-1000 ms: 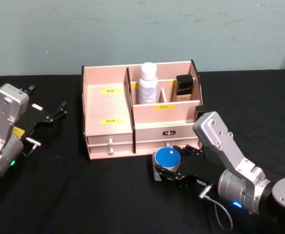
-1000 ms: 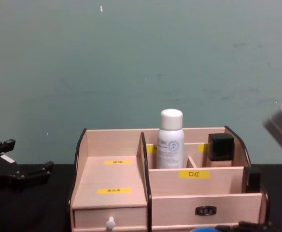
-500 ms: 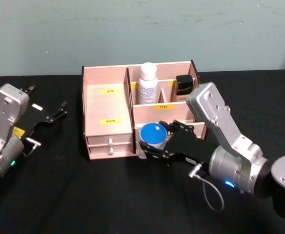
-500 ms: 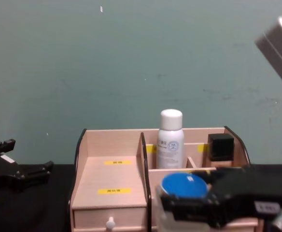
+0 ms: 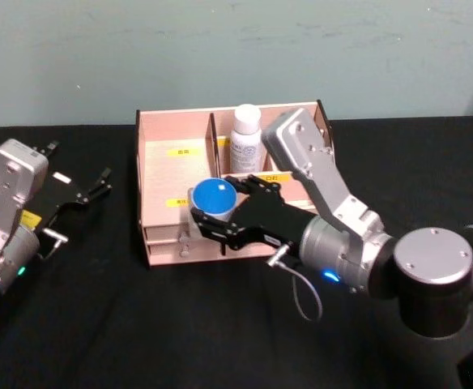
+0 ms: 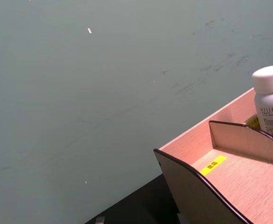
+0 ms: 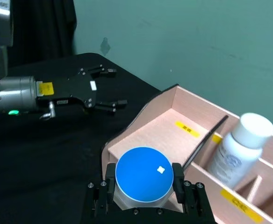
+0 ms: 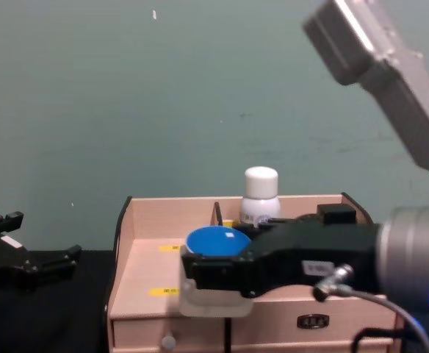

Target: Pick up the facial cleanser and watermelon frost from the table and place them into the tiered storage box.

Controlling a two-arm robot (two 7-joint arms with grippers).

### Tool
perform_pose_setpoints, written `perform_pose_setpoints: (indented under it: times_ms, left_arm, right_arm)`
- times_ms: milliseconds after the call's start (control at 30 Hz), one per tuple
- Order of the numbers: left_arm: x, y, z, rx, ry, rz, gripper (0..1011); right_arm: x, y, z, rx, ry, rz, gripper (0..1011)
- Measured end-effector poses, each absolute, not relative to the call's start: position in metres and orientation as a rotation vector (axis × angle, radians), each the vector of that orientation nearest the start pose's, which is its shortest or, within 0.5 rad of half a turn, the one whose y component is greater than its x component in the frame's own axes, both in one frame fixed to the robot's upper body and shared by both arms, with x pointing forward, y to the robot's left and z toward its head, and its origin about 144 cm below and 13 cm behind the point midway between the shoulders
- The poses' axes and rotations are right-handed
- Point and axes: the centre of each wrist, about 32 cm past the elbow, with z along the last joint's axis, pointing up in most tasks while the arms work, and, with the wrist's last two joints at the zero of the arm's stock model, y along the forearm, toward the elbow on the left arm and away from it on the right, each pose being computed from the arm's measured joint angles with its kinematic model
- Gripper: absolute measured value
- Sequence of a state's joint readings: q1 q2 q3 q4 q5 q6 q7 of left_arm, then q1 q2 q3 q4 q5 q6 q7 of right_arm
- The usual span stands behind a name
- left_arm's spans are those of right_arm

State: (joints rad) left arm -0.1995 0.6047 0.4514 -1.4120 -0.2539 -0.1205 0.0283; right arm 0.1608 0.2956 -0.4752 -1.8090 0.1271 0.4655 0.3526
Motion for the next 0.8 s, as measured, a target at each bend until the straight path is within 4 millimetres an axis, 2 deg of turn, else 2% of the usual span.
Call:
perform_pose_setpoints:
  times_ms: [300, 800]
  left_arm:
    - [0.489, 0.310, 1.140, 0.304, -0.285, 1.248, 1001]
    - [0.489, 0.310, 1.140, 0.304, -0.285, 1.248, 1001]
  right_arm:
    - [0.475, -0.131, 1.224, -0.323, -0.009, -0.770, 728]
    - [0.502, -0.108, 1.212, -0.344, -0.021, -0.800, 729]
